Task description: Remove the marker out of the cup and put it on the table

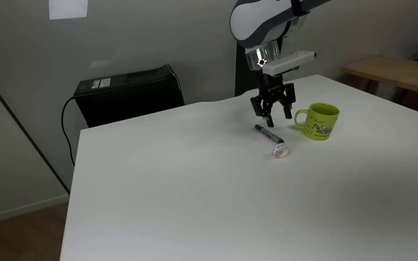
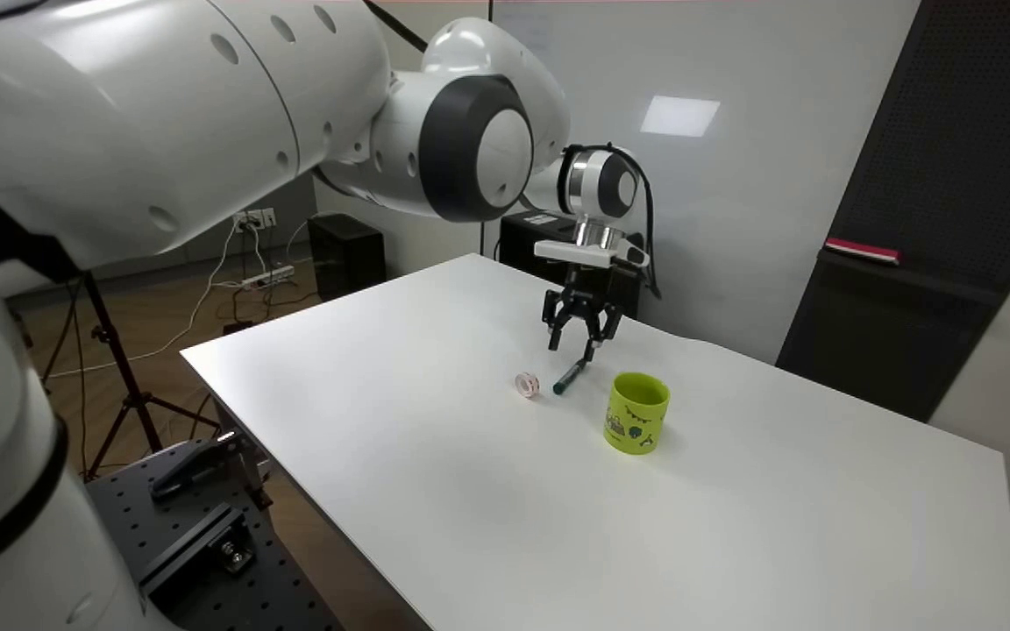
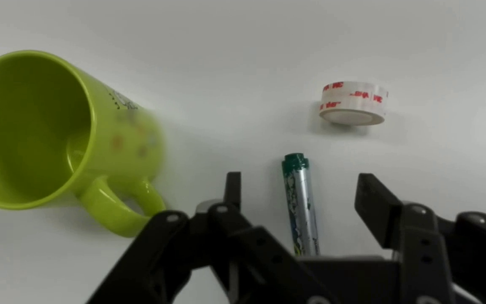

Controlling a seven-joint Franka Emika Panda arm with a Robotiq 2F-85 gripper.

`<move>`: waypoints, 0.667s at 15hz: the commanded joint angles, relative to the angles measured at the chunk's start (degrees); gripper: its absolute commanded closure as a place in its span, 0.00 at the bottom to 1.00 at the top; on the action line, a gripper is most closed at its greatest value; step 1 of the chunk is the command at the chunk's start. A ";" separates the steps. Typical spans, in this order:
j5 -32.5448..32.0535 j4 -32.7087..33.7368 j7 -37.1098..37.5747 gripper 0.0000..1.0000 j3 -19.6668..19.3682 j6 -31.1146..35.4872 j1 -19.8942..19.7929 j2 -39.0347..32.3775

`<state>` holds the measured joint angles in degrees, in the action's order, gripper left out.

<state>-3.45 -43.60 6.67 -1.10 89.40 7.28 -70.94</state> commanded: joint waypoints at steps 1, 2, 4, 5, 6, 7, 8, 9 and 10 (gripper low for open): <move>1.54 -1.09 0.33 0.01 0.69 0.28 -1.47 4.14; 2.51 -1.18 -0.35 0.00 1.37 0.16 -2.15 5.06; 4.04 -1.67 -0.49 0.00 1.85 0.81 -2.86 7.10; 4.40 -2.13 -0.19 0.00 1.77 2.30 -2.97 8.12; 4.53 -2.62 0.01 0.00 1.60 4.38 -3.02 9.08; 4.76 -3.22 0.11 0.00 1.47 7.02 -3.08 10.02; 4.81 -3.67 -0.07 0.00 1.43 8.83 -3.15 10.79; 5.07 -4.21 -0.25 0.00 1.58 10.47 -3.30 11.49; 5.35 -4.88 -0.40 0.00 1.65 11.91 -3.39 12.16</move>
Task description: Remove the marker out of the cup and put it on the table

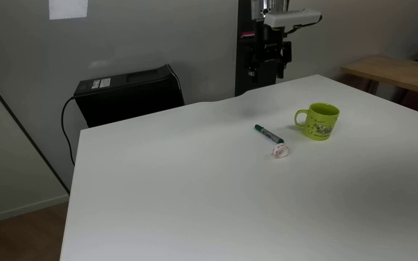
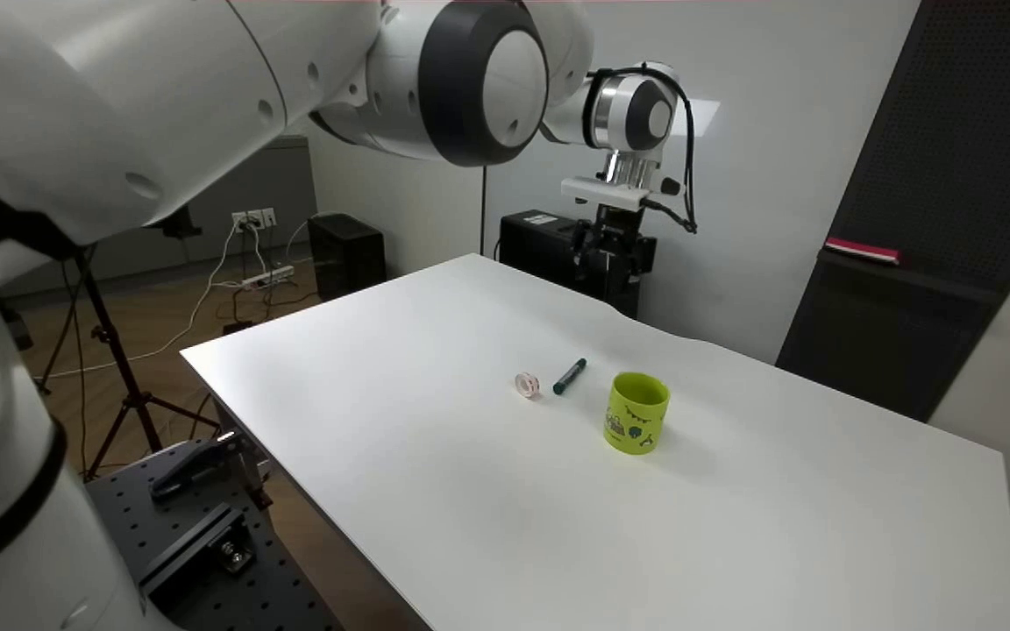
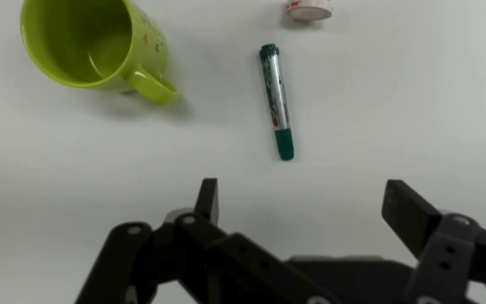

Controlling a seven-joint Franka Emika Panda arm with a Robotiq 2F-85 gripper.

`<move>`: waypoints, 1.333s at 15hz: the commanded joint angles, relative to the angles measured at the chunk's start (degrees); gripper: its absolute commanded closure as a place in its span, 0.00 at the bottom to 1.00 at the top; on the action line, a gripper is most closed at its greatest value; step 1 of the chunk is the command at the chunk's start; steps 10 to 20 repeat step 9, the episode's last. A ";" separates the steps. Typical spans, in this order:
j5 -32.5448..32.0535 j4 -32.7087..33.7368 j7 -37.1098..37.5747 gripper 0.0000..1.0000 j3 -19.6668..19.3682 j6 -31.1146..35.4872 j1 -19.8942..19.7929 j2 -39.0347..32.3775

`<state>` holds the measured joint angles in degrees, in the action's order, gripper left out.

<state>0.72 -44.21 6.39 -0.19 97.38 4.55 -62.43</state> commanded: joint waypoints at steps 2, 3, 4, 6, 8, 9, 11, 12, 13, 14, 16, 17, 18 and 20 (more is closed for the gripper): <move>1.42 -5.98 -0.54 0.00 0.69 5.90 -0.60 5.08; 1.29 -6.84 -0.97 0.00 0.67 6.38 -0.57 5.74; 0.57 -2.13 -0.25 0.00 0.07 4.84 -0.08 2.24; 0.51 -2.46 -0.39 0.00 0.08 5.06 -0.05 2.44; 0.51 -2.47 -0.40 0.00 0.07 5.06 -0.04 2.23; 0.51 -2.47 -0.40 0.00 0.07 5.06 -0.03 2.15; 0.51 -2.47 -0.40 0.00 0.07 5.06 -0.03 2.15; 0.51 -2.47 -0.40 0.00 0.07 5.06 -0.03 2.15; 0.51 -2.47 -0.40 0.00 0.07 5.06 -0.03 2.15; 0.51 -2.47 -0.40 0.00 0.07 5.06 -0.03 2.15; 0.51 -2.47 -0.40 0.00 0.07 5.06 -0.03 2.15; 0.51 -2.47 -0.40 0.00 0.07 5.06 -0.03 2.15; 0.51 -2.47 -0.40 0.00 0.07 5.06 -0.03 2.15; 0.51 -2.47 -0.40 0.00 0.07 5.06 -0.03 2.15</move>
